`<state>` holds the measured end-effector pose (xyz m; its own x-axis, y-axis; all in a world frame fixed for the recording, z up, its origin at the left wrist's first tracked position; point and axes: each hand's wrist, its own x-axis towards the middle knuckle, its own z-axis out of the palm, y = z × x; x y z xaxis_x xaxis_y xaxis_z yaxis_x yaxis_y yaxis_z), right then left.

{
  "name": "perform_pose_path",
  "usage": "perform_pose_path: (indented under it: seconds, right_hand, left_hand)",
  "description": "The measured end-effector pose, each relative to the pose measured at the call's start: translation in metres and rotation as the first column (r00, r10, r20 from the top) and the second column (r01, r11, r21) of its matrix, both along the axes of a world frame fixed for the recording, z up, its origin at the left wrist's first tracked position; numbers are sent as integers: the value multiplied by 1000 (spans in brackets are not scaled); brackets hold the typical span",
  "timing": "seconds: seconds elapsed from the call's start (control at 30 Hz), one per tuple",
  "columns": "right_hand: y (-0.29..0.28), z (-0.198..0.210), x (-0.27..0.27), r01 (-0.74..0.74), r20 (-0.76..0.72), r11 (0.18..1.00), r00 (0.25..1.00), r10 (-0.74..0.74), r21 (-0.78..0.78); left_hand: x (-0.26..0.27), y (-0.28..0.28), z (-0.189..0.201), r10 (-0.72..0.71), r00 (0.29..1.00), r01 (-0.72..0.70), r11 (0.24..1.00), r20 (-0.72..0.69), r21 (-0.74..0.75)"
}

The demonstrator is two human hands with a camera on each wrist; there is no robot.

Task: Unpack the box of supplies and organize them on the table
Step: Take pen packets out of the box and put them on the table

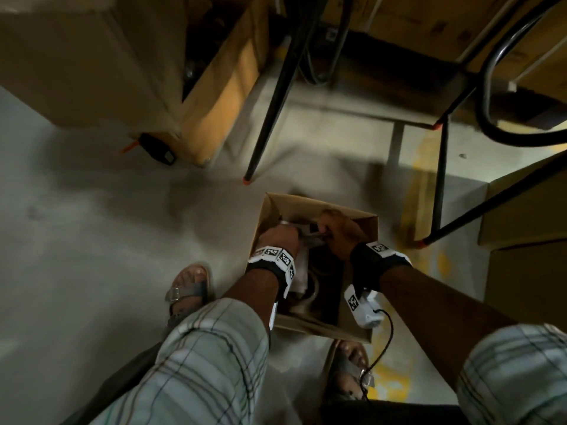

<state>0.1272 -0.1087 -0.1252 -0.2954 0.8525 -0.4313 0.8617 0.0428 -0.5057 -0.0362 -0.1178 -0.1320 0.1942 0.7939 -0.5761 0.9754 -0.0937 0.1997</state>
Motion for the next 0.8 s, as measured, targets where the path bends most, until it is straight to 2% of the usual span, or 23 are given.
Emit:
perform_pose_path:
  seconds: [0.17,0.23,0.33,0.5,0.7,0.8]
  right_hand:
    - [-10,51,11,16,51,997,998,-20,72]
    - [-12,80,15,5,76,998,997,-10,67]
    - [-18,133,16,-44,184,994,983,25,98]
    - [-42,236,14,-75,227,966,974,18,248]
    - [-92,342,21,-10,126,884,991,-56,467]
    - [-119,388,25,85,16,835,994,-112,544]
  left_hand:
    - [7,3,57,-21,999,17,997,49,77]
    - [7,4,88,-32,995,16,987,97,160]
    - [8,0,144,-47,988,5,960,145,281]
    - [1,-20,241,-3,956,-103,934,294,342]
    - [-11,-60,347,-92,904,-134,867,418,481]
    - [-14,-84,397,-142,910,-97,841,389,532]
